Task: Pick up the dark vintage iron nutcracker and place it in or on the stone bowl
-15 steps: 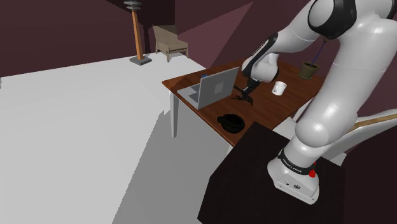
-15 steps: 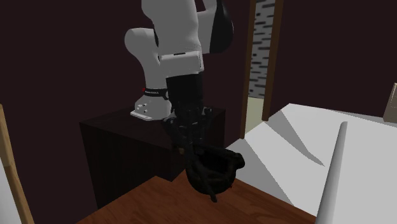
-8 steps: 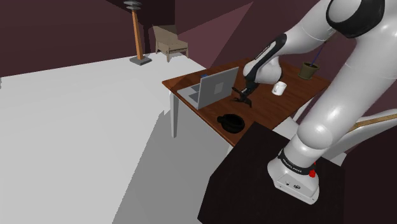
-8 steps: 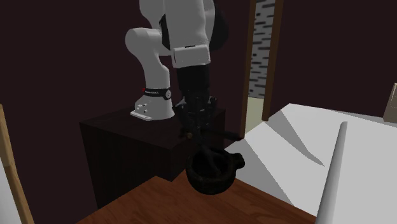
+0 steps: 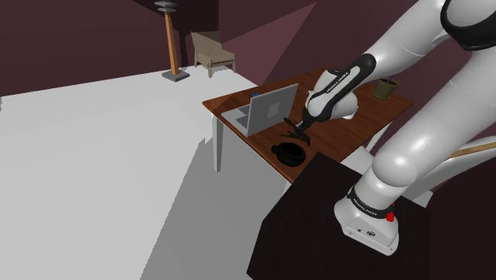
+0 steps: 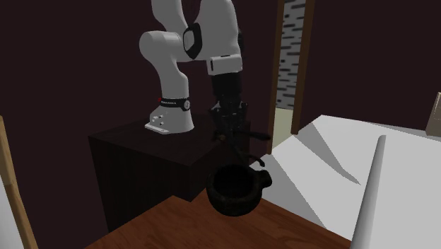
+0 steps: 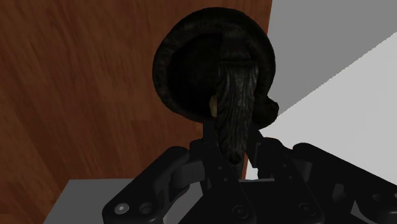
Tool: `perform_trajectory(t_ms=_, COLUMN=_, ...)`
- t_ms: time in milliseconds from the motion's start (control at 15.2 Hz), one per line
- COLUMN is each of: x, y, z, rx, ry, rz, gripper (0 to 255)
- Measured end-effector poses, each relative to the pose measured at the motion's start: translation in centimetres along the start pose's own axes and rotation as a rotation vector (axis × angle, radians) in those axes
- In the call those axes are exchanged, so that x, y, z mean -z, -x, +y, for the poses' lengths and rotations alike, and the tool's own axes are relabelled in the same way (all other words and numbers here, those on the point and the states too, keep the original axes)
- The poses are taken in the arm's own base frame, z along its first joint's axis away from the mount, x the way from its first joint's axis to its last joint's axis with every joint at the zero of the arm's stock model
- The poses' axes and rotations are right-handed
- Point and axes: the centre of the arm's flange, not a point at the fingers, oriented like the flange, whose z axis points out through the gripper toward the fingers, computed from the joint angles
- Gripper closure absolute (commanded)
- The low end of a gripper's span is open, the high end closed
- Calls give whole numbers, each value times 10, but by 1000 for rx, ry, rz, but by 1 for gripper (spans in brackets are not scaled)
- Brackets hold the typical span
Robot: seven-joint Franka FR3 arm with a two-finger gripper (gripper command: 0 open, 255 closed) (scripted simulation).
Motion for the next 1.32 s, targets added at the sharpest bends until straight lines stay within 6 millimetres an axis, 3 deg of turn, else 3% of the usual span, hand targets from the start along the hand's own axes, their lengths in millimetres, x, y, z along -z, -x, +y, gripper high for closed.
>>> perform_trajectory(t_ms=792, x=-59, y=14, z=-9, rx=3, ry=2, rz=2, gripper=255)
perform_trajectory(t_ms=1254, x=-64, y=16, z=-9, rx=-1, ry=1, rz=1, gripper=255)
perform_trajectory(t_ms=1320, x=-64, y=16, z=-9, rx=-1, ry=1, rz=1, gripper=0)
